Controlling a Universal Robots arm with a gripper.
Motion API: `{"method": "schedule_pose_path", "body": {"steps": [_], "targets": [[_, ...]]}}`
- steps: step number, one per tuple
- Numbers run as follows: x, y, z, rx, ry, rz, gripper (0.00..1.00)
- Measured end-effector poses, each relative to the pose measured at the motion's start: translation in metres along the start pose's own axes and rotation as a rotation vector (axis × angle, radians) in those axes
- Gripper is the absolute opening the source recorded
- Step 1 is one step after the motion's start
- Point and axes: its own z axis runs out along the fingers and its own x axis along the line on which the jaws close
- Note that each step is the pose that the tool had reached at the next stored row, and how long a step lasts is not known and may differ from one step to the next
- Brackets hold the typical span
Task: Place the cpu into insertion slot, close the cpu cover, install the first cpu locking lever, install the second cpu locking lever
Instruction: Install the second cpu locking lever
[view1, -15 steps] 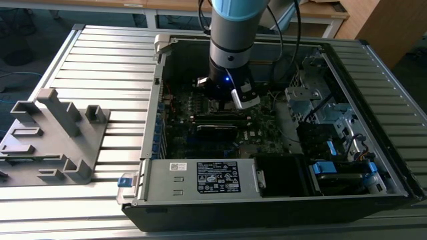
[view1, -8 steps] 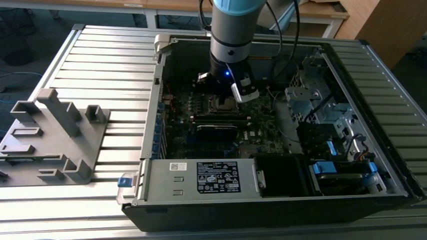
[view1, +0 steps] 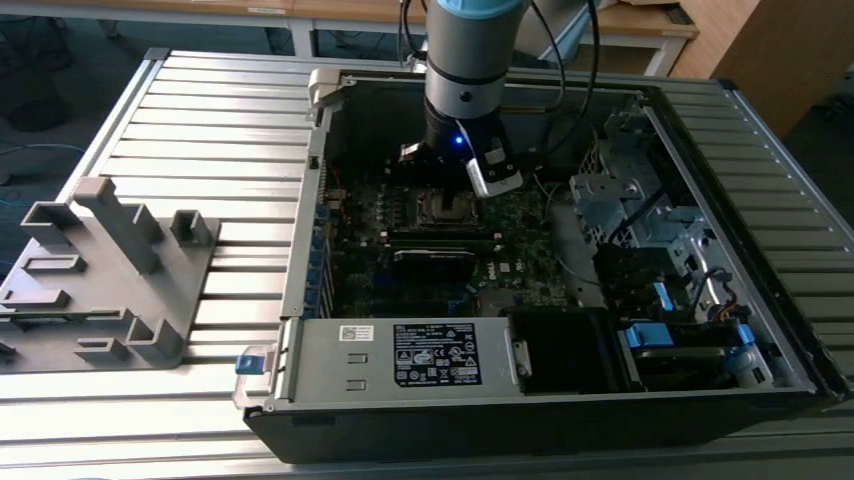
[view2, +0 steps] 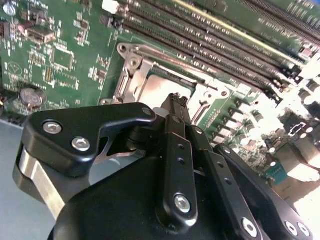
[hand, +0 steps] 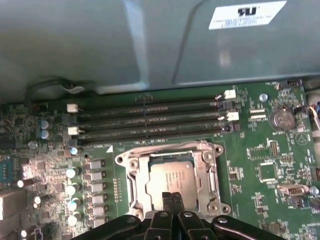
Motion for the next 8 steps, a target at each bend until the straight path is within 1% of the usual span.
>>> {"method": "schedule_pose_path", "body": {"steps": [1, 2, 6, 8], "targets": [[-0.0002, 0.0005, 0.0000, 0.0095, -0.0011, 0.000, 0.10], [-0.0002, 0.0009, 0.0001, 0.0122, -0.0014, 0.000, 0.10], [-0.0021, 0.0014, 0.0002, 0.0124, -0.0005, 0.000, 0.10], [-0.0037, 0.0017, 0.0003, 0.0096, 0.0004, -0.003, 0.10]]}}
